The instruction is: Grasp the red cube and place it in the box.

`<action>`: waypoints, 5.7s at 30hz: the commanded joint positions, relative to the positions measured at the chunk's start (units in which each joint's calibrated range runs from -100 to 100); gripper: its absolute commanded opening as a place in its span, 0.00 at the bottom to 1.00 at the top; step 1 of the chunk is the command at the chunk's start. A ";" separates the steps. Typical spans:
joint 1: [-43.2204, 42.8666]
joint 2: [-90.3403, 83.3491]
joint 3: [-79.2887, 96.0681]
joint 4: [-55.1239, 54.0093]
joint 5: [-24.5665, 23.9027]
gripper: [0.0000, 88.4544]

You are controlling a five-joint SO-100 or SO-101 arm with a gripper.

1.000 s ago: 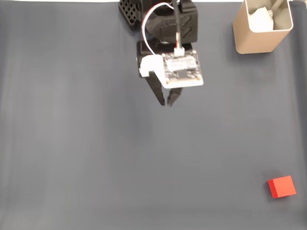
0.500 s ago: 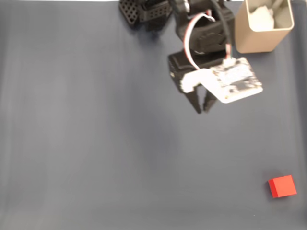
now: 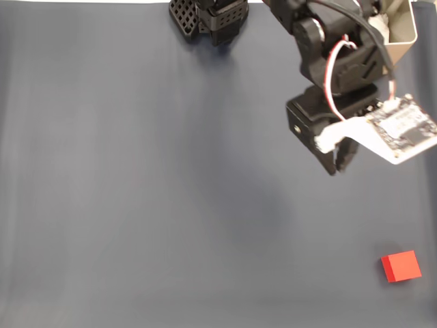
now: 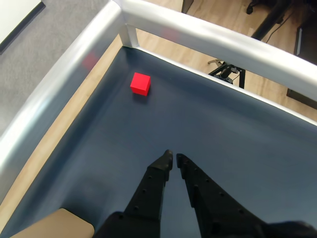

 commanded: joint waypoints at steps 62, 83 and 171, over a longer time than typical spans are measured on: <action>-0.87 56.74 -64.95 -0.86 -2.88 0.46; -0.66 72.42 -80.64 -7.91 -0.73 0.47; -3.64 76.32 -79.82 -17.99 1.12 0.35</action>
